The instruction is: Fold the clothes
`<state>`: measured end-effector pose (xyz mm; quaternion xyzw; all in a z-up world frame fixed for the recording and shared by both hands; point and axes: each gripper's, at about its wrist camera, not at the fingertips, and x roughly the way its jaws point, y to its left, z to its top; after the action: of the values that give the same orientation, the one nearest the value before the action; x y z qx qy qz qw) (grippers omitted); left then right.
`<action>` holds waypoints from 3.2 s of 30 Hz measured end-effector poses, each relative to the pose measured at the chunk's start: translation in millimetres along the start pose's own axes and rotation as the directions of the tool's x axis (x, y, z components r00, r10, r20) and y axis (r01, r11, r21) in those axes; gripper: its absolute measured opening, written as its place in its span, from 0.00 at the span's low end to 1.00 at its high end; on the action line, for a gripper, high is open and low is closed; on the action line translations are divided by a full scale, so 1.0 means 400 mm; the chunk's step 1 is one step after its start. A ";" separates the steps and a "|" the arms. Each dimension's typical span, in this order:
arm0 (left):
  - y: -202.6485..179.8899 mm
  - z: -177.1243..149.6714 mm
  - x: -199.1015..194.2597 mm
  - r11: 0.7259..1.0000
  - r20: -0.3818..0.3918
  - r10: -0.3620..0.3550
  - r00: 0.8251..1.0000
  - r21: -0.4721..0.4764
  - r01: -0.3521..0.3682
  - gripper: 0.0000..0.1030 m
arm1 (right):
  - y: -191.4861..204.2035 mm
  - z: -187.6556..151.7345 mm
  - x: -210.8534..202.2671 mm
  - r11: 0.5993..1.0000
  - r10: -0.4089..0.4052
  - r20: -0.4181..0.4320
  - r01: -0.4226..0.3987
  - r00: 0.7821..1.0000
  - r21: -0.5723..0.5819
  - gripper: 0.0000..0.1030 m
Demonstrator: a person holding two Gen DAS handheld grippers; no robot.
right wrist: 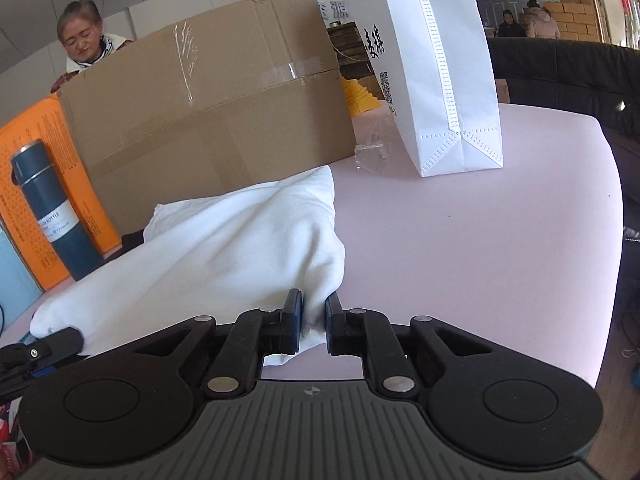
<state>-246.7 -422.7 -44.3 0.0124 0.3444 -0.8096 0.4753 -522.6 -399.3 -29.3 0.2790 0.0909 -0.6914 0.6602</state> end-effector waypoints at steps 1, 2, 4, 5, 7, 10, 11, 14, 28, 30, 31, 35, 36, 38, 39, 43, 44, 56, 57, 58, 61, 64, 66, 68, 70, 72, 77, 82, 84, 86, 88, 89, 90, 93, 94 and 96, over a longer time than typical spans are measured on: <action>-0.006 0.001 -0.003 1.000 -0.001 0.007 1.000 0.010 -0.007 0.36 | 0.005 -0.008 -0.001 0.999 -0.031 -0.004 0.031 1.000 -0.011 0.20; -0.011 0.003 -0.006 1.000 -0.003 0.011 1.000 0.019 -0.011 0.47 | 0.008 -0.012 -0.007 0.997 -0.076 -0.006 0.076 0.997 -0.010 0.38; -0.026 0.006 -0.012 0.999 -0.007 0.025 1.000 0.039 -0.025 0.62 | 0.011 -0.018 -0.028 0.980 -0.200 0.001 0.200 0.980 0.013 0.72; -0.035 0.006 -0.018 0.998 -0.005 0.044 0.999 0.052 -0.044 0.77 | 0.009 -0.018 -0.044 0.972 -0.234 0.011 0.233 0.972 0.034 0.79; -0.054 0.004 -0.035 0.994 0.005 0.079 0.997 0.079 -0.079 0.93 | 0.004 -0.018 -0.085 0.966 -0.248 0.027 0.245 0.968 0.077 0.82; -0.067 0.001 -0.079 0.991 -0.005 0.058 0.998 0.124 -0.057 0.93 | 0.015 -0.019 -0.151 0.967 -0.226 0.059 0.216 0.972 0.135 0.92; -0.069 0.001 -0.096 0.989 -0.009 0.047 0.999 0.144 -0.046 0.93 | 0.023 -0.021 -0.172 0.969 -0.211 0.073 0.198 0.975 0.149 0.95; -0.066 0.007 -0.162 0.973 0.024 0.043 0.999 0.228 -0.047 0.96 | 0.073 -0.035 -0.225 0.974 -0.155 0.118 0.132 0.981 0.187 0.98; 0.076 0.031 -0.314 0.848 0.235 0.257 0.937 0.411 -0.335 1.00 | 0.441 -0.162 -0.183 0.976 -0.087 0.041 0.077 0.995 0.202 1.00; 0.090 0.032 -0.318 0.842 0.249 0.267 0.931 0.410 -0.351 1.00 | 0.465 -0.177 -0.166 0.967 -0.140 0.029 0.130 0.990 0.218 1.00; 0.095 0.030 -0.323 0.830 0.269 0.284 0.920 0.411 -0.377 1.00 | 0.474 -0.184 -0.158 0.962 -0.167 0.031 0.156 0.985 0.225 1.00; 0.126 0.035 -0.331 0.793 0.316 0.352 0.881 0.399 -0.460 1.00 | 0.497 -0.201 -0.143 0.950 -0.259 0.050 0.245 0.965 0.193 1.00; 0.135 0.040 -0.330 0.797 0.307 0.357 0.882 0.392 -0.459 1.00 | 0.499 -0.206 -0.141 0.946 -0.277 0.050 0.263 0.960 0.189 1.00; 0.151 0.048 -0.326 0.818 0.266 0.357 0.895 0.374 -0.437 1.00 | 0.504 -0.214 -0.140 0.944 -0.289 0.054 0.275 0.956 0.185 1.00; 0.158 0.051 -0.322 0.834 0.235 0.351 0.907 0.363 -0.416 1.00 | 0.506 -0.218 -0.141 0.944 -0.288 0.056 0.274 0.956 0.184 1.00; 0.168 0.052 -0.302 0.849 0.159 0.363 0.918 0.350 -0.396 1.00 | 0.524 -0.237 -0.138 0.951 -0.277 0.052 0.267 0.959 0.155 1.00; 0.168 0.050 -0.301 0.845 0.159 0.373 0.914 0.348 -0.406 1.00 | 0.530 -0.242 -0.137 0.954 -0.273 0.049 0.264 0.961 0.143 1.00; 0.194 0.053 -0.260 0.803 0.076 0.480 0.874 0.364 -0.473 1.00 | 0.523 -0.241 -0.102 0.936 -0.324 -0.012 0.322 0.946 0.139 1.00; 0.197 0.054 -0.259 0.807 0.069 0.477 0.876 0.361 -0.468 1.00 | 0.525 -0.242 -0.100 0.936 -0.327 -0.016 0.327 0.945 0.133 1.00; 0.198 0.053 -0.257 0.808 0.064 0.478 0.876 0.360 -0.467 1.00 | 0.526 -0.242 -0.098 0.936 -0.329 -0.018 0.329 0.944 0.128 1.00; 0.201 0.052 -0.251 0.809 0.050 0.479 0.876 0.362 -0.463 1.00 | 0.529 -0.241 -0.095 0.937 -0.329 -0.021 0.330 0.944 0.118 1.00; 0.202 0.052 -0.248 0.809 0.041 0.481 0.876 0.364 -0.461 1.00 | 0.535 -0.241 -0.090 0.936 -0.337 -0.028 0.338 0.941 0.100 1.00; 0.204 0.053 -0.243 0.810 0.030 0.483 0.875 0.365 -0.460 1.00 | 0.540 -0.241 -0.086 0.935 -0.343 -0.033 0.344 0.939 0.086 1.00; 0.208 0.053 -0.237 0.810 0.014 0.488 0.873 0.365 -0.459 1.00 | 0.540 -0.242 -0.086 0.935 -0.342 -0.034 0.344 0.939 0.086 1.00; 0.215 0.054 -0.228 0.816 -0.014 0.491 0.871 0.359 -0.453 1.00 | 0.541 -0.242 -0.085 0.935 -0.344 -0.037 0.346 0.938 0.082 1.00; 0.225 0.055 -0.221 0.825 -0.044 0.489 0.871 0.348 -0.445 1.00 | 0.545 -0.242 -0.081 0.932 -0.352 -0.041 0.354 0.935 0.070 1.00; 0.223 0.051 -0.216 0.823 -0.055 0.493 0.869 0.355 -0.444 1.00 | 0.553 -0.243 -0.073 0.927 -0.370 -0.052 0.372 0.928 0.043 1.00; 0.215 0.046 -0.211 0.817 -0.067 0.488 0.870 0.386 -0.428 1.00 | 0.553 -0.242 -0.069 0.926 -0.373 -0.054 0.375 0.926 0.036 1.00; 0.214 0.045 -0.209 0.818 -0.071 0.482 0.873 0.392 -0.420 1.00 | 0.553 -0.243 -0.068 0.926 -0.373 -0.055 0.376 0.926 0.035 1.00; 0.215 0.046 -0.209 0.820 -0.073 0.481 0.874 0.390 -0.419 1.00 | 0.553 -0.243 -0.068 0.926 -0.374 -0.055 0.376 0.926 0.033 1.00; 0.215 0.046 -0.209 0.820 -0.073 0.482 0.873 0.389 -0.420 1.00 | 0.554 -0.243 -0.067 0.925 -0.377 -0.057 0.379 0.924 0.028 1.00; 0.215 0.046 -0.210 0.820 -0.073 0.482 0.873 0.388 -0.420 1.00 | 0.555 -0.243 -0.065 0.924 -0.380 -0.059 0.382 0.923 0.023 1.00; 0.215 0.046 -0.210 0.820 -0.074 0.482 0.873 0.388 -0.420 1.00 | 0.557 -0.243 -0.064 0.923 -0.383 -0.061 0.384 0.922 0.017 1.00; 0.216 0.046 -0.210 0.820 -0.074 0.482 0.873 0.388 -0.420 1.00 | 0.561 -0.244 -0.059 0.920 -0.390 -0.066 0.391 0.918 -0.001 1.00; 0.216 0.046 -0.210 0.820 -0.074 0.482 0.873 0.388 -0.420 1.00 | 0.562 -0.244 -0.058 0.920 -0.392 -0.067 0.393 0.917 -0.007 1.00; 0.216 0.046 -0.210 0.820 -0.074 0.482 0.873 0.388 -0.421 1.00 | 0.563 -0.243 -0.057 0.919 -0.394 -0.069 0.395 0.916 -0.012 1.00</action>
<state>-128.0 -396.2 -48.2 0.2489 0.2164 -0.7183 0.6126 -280.2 -356.8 -43.6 0.2796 0.1674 -0.8002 0.5034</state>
